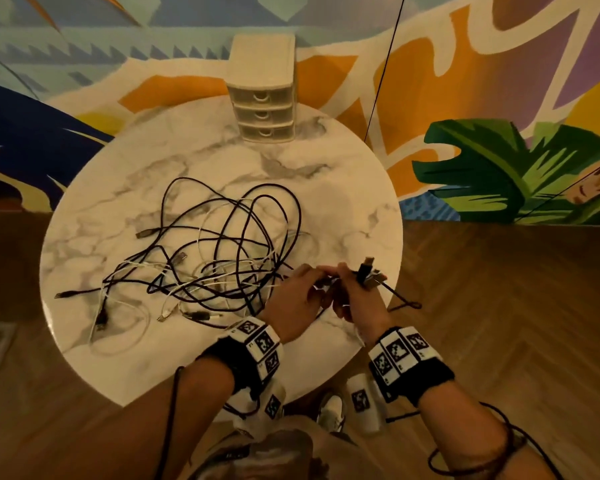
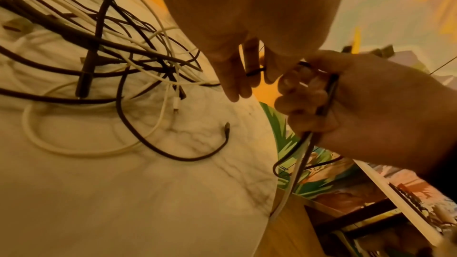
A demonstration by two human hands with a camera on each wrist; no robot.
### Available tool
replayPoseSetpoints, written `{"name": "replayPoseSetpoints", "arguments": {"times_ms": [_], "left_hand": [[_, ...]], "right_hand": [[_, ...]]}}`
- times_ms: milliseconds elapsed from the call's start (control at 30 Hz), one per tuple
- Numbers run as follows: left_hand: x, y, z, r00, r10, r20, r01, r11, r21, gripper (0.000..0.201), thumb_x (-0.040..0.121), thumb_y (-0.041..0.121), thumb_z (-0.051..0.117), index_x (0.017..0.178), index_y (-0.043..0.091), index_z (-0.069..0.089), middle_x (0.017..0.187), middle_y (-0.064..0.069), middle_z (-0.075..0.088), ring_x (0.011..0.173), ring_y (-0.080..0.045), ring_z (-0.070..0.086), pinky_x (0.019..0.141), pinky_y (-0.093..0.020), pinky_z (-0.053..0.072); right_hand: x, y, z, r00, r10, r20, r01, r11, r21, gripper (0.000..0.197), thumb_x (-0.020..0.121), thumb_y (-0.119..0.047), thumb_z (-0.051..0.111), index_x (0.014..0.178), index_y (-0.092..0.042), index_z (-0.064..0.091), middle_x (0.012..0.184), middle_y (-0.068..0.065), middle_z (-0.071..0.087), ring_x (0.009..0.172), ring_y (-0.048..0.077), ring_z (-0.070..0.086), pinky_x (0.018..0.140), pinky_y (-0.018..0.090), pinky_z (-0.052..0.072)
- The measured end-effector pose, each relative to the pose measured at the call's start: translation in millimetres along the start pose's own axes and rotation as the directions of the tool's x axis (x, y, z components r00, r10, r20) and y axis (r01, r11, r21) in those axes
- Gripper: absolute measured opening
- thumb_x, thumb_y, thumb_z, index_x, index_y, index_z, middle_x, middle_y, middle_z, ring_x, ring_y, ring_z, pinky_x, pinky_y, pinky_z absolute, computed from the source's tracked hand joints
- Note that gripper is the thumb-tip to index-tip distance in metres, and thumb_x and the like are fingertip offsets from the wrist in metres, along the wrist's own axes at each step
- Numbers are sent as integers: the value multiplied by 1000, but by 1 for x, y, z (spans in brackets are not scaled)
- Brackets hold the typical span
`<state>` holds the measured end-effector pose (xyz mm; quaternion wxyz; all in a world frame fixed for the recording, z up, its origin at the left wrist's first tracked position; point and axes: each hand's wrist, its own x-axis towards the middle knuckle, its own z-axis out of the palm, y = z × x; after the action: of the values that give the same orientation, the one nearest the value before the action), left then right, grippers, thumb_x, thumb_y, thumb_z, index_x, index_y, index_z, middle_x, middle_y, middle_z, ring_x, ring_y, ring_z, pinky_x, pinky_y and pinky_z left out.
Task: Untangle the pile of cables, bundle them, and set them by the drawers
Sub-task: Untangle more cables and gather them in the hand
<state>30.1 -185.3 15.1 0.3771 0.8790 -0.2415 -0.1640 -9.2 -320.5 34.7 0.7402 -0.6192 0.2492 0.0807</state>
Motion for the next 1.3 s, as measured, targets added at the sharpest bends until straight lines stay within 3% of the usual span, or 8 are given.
{"name": "replayPoseSetpoints", "arguments": {"times_ms": [267, 467, 567, 700, 833, 933, 1033, 1300], "left_hand": [[-33, -89, -12, 969, -232, 89, 118, 744, 658, 54, 98, 26, 32, 149, 26, 14, 159, -5, -5, 145, -33, 3, 117, -47, 12], [2, -114, -69, 930, -367, 29, 241, 666, 706, 59, 92, 29, 45, 147, 32, 22, 158, -5, 7, 140, -35, 17, 110, -49, 27], [1, -59, -56, 986, -142, -87, 162, 698, 698, 50, 87, 26, 49, 136, 24, 42, 153, -7, 23, 133, -33, 31, 105, -48, 31], [5, 11, -14, 993, 109, 35, -115, 956, 269, 62, 88, 28, 55, 144, 25, 27, 146, 0, 32, 108, -17, 54, 90, -35, 48], [19, 3, 7, 989, -97, 115, 104, 993, -53, 34, 91, 20, 57, 124, 11, 55, 118, -9, 54, 97, -25, 59, 87, -34, 45], [33, -40, -15, 939, -333, -84, 336, 942, 23, 26, 97, 19, 48, 108, -1, 61, 110, -21, 57, 102, -36, 56, 85, -36, 41], [41, -41, -35, 937, -277, -212, 296, 953, 64, 30, 99, 23, 42, 106, 0, 60, 107, -20, 58, 99, -35, 56, 83, -36, 40], [-13, -12, 13, 986, -47, 161, -41, 864, 501, 32, 94, 27, 27, 107, 15, 53, 92, -4, 48, 82, -29, 55, 61, -40, 46]], "right_hand": [[13, -31, -21, 994, -68, -87, 70, 997, 18, 44, 102, -30, 34, 99, -3, 69, 77, 18, 68, 42, 11, 40, 37, 17, 26], [10, -47, -39, 969, -140, -202, 150, 988, 37, 45, 102, -35, 34, 94, -9, 71, 77, 11, 72, 45, 8, 39, 39, 17, 23], [4, -42, -38, 973, -151, -178, 150, 989, -19, 48, 102, -35, 34, 91, -6, 70, 75, 14, 71, 44, 10, 40, 40, 17, 25], [-4, -40, -27, 983, -137, -119, 136, 991, -13, 51, 101, -32, 35, 84, 1, 70, 67, 18, 68, 43, 11, 40, 41, 18, 26], [-14, -57, -26, 979, -156, -129, 159, 987, 9, 51, 101, -29, 35, 78, 0, 69, 60, 14, 66, 44, 12, 41, 42, 16, 29], [-16, -70, -45, 945, -205, -254, 242, 962, 124, 49, 102, -33, 33, 84, -6, 70, 59, 8, 66, 45, 12, 37, 43, 20, 24], [-15, -63, -49, 955, -200, -219, 234, 961, 144, 50, 100, -44, 31, 104, -12, 69, 62, 7, 67, 43, 12, 33, 41, 22, 20], [11, -19, -4, 995, 38, 97, -6, 950, -313, 32, 97, -33, 44, 110, -13, 65, 73, 28, 63, 44, 12, 36, 40, 19, 28]]}}
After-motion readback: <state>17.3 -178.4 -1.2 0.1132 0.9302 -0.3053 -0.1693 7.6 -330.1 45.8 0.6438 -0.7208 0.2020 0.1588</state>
